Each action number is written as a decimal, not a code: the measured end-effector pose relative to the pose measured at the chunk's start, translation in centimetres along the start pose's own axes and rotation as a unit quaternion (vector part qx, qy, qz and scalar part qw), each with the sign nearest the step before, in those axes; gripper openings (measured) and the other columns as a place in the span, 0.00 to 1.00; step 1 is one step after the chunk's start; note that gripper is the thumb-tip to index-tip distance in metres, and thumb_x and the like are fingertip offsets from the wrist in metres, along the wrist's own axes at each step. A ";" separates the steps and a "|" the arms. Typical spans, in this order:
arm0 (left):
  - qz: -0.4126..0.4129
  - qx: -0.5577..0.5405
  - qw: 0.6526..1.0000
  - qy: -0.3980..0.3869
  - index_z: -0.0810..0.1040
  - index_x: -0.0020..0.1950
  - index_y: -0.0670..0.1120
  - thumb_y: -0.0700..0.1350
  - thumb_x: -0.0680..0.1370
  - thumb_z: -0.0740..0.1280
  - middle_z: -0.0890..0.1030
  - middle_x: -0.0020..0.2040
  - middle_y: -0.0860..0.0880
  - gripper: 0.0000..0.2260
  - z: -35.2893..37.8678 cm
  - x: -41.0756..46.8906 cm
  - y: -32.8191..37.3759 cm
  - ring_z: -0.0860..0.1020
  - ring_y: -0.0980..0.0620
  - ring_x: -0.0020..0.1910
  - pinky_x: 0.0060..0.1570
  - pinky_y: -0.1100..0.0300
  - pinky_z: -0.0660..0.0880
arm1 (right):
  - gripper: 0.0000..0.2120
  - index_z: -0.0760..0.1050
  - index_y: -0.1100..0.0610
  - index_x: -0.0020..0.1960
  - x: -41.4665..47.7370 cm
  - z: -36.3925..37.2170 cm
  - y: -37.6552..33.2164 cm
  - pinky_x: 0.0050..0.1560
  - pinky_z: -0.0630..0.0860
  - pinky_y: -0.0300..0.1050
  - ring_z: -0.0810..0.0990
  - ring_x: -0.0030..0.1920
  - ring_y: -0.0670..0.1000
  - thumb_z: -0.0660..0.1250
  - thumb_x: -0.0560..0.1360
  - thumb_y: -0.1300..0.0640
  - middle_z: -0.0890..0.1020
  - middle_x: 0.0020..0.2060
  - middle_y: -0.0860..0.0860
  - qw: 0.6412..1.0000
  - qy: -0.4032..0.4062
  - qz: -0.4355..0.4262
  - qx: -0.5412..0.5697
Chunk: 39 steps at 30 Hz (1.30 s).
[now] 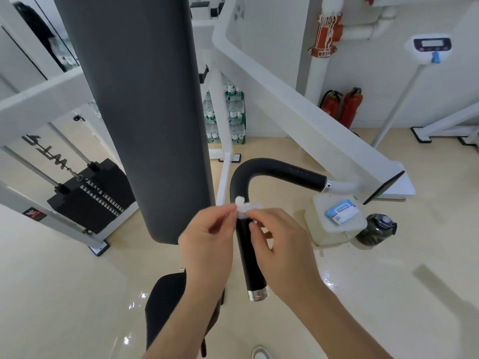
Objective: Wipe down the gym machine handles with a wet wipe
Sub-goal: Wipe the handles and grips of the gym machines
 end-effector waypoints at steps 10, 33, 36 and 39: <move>0.121 0.064 0.990 -0.030 0.82 0.57 0.51 0.40 0.76 0.69 0.79 0.56 0.64 0.12 1.0 1.5 2.0 0.76 0.70 0.55 0.56 0.73 0.72 | 0.19 0.70 0.53 0.68 3.2 0.3 -0.2 0.46 0.77 0.40 0.78 0.46 0.45 0.54 0.79 0.54 0.79 0.49 0.48 1.000 -0.010 -0.024 0.001; 0.142 0.098 0.952 -0.254 0.48 0.77 0.57 0.33 0.76 0.65 0.67 0.68 0.64 0.39 0.9 5.4 2.7 0.66 0.72 0.63 0.63 0.72 0.65 | 0.09 0.79 0.59 0.50 8.8 0.8 -0.2 0.41 0.76 0.50 0.76 0.38 0.55 0.66 0.71 0.66 0.83 0.48 0.52 0.978 -0.049 -0.104 -0.176; 0.126 0.113 0.962 -0.215 0.55 0.76 0.57 0.34 0.76 0.66 0.69 0.71 0.57 0.35 0.9 4.7 2.4 0.68 0.62 0.68 0.68 0.61 0.67 | 0.08 0.76 0.60 0.40 9.3 1.0 -0.8 0.34 0.70 0.45 0.70 0.32 0.54 0.70 0.64 0.70 0.79 0.38 0.54 0.973 -0.027 -0.093 -0.210; 0.148 0.165 0.949 -0.223 0.58 0.74 0.58 0.37 0.76 0.65 0.74 0.65 0.59 0.31 0.9 4.5 2.7 0.74 0.60 0.61 0.57 0.65 0.72 | 0.18 0.79 0.62 0.44 8.4 0.8 -0.9 0.33 0.73 0.42 0.77 0.33 0.55 0.75 0.55 0.69 0.82 0.40 0.55 0.957 0.031 -0.101 -0.272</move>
Point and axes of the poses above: each hand's wrist, its own x-axis towards the middle knuckle, its own z-axis out of the palm, y = z × x, the point moved 2 cm from there along x, towards the middle knuckle
